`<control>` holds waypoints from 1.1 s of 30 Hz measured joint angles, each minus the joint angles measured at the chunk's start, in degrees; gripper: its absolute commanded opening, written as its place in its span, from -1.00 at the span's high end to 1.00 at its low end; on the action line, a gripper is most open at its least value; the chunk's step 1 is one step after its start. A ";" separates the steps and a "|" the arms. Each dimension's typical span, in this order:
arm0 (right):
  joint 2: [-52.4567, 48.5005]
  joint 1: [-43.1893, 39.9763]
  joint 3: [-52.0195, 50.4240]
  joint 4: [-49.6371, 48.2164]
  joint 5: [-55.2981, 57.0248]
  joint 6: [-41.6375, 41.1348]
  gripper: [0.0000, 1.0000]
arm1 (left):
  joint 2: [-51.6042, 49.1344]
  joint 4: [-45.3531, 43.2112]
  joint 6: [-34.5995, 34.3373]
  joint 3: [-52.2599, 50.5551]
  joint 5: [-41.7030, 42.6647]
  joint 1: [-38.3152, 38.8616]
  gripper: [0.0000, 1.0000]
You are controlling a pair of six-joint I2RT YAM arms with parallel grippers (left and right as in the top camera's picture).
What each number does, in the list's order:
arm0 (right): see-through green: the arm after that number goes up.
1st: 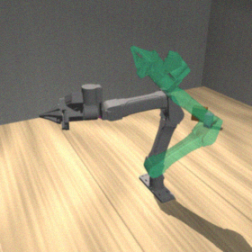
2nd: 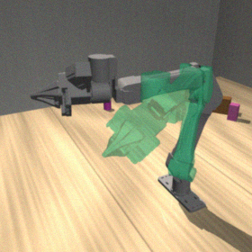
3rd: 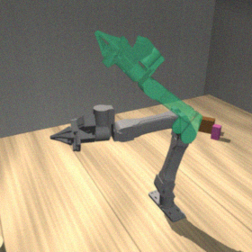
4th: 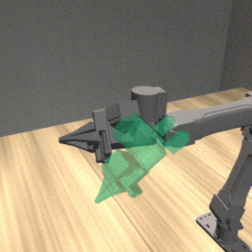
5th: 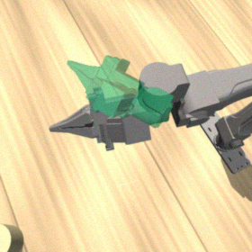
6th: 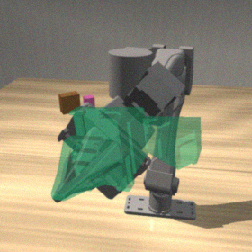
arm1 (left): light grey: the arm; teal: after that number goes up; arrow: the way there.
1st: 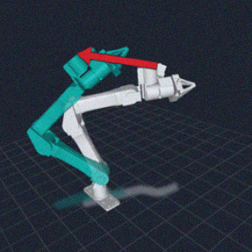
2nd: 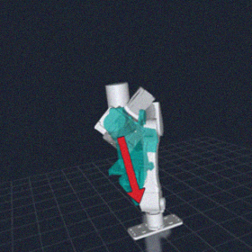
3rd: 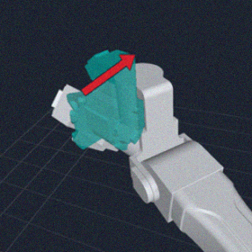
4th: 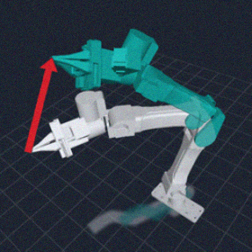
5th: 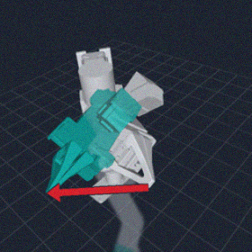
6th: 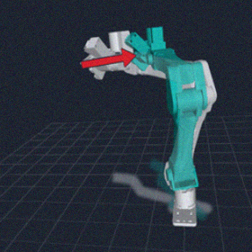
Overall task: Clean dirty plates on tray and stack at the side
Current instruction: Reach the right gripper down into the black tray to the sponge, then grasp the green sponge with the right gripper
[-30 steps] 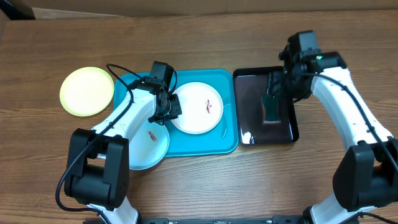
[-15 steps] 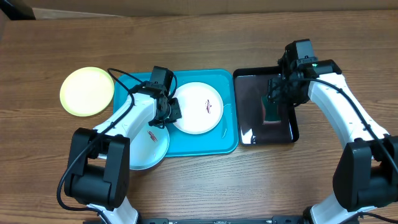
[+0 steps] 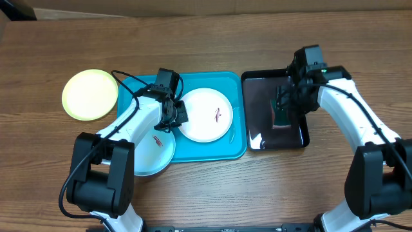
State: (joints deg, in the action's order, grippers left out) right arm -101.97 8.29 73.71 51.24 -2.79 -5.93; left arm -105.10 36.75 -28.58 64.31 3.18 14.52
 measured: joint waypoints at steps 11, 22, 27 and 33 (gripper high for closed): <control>-0.63 4.66 -9.44 -10.75 0.24 0.07 -0.33 | 0.00 -1.88 -1.33 -0.07 0.35 0.00 0.60; -0.63 5.03 -10.21 -11.58 1.57 0.17 -0.21 | 0.00 -2.95 -1.33 -0.11 0.42 0.00 0.70; -0.63 5.01 -10.32 -11.54 1.84 0.22 0.17 | 0.00 -2.95 -1.51 -0.11 0.00 0.00 0.79; -0.63 4.98 -10.36 -11.13 1.97 0.26 0.42 | 0.00 -3.02 -2.12 -0.11 0.02 0.00 0.91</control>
State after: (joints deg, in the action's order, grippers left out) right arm -102.61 13.28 63.35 40.12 -0.82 -5.67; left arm -105.10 33.74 -30.70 64.20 3.20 14.52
